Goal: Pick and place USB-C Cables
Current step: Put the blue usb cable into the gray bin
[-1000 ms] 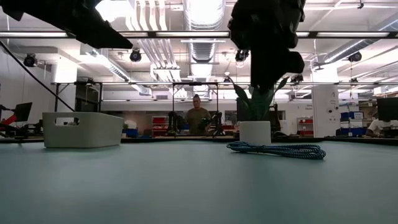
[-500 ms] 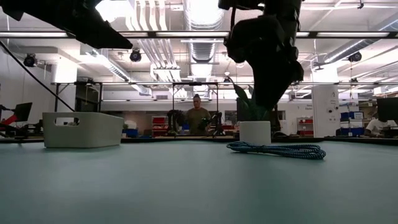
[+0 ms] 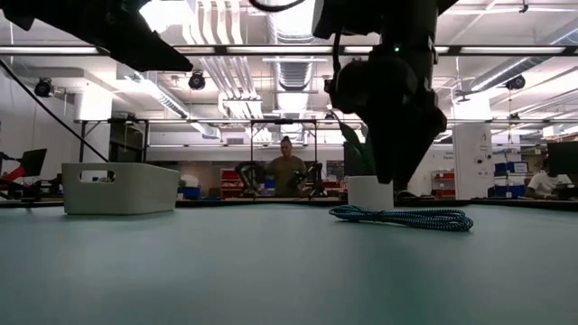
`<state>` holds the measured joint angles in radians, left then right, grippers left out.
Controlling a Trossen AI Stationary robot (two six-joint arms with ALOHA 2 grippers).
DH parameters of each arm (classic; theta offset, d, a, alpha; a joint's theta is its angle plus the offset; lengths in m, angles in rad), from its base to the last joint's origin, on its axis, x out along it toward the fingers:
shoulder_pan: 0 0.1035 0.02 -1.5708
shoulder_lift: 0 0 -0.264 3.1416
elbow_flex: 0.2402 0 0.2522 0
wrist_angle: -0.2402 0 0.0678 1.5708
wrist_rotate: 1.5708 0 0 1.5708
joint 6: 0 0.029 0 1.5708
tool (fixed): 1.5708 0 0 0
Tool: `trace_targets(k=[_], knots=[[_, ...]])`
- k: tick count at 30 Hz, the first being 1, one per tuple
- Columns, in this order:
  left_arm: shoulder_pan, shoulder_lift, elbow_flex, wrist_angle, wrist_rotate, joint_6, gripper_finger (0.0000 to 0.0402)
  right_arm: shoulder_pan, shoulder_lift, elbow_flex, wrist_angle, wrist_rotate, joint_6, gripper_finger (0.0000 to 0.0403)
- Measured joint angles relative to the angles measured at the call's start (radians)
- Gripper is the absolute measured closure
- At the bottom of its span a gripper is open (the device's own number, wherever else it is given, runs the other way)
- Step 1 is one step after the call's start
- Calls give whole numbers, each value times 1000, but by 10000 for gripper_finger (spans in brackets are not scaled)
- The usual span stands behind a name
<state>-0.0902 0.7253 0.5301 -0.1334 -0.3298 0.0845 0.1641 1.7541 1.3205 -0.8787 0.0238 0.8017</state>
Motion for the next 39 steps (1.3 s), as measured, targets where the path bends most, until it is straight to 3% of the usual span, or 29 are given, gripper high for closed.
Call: trace_targets(k=[16,24,35,39], knots=[[0,0,-1,21,0,-1,269,2,111,-6,24,6,-7,185],[0,0,-1,23,0,-3,269,2,113,-16,31,6,-7,248],[0,0,-32,127,0,-3,269,7,112,-31,57,26,-55,368],[0,6,-33,127,1,-14,269,9,110,-32,56,30,-98,387]])
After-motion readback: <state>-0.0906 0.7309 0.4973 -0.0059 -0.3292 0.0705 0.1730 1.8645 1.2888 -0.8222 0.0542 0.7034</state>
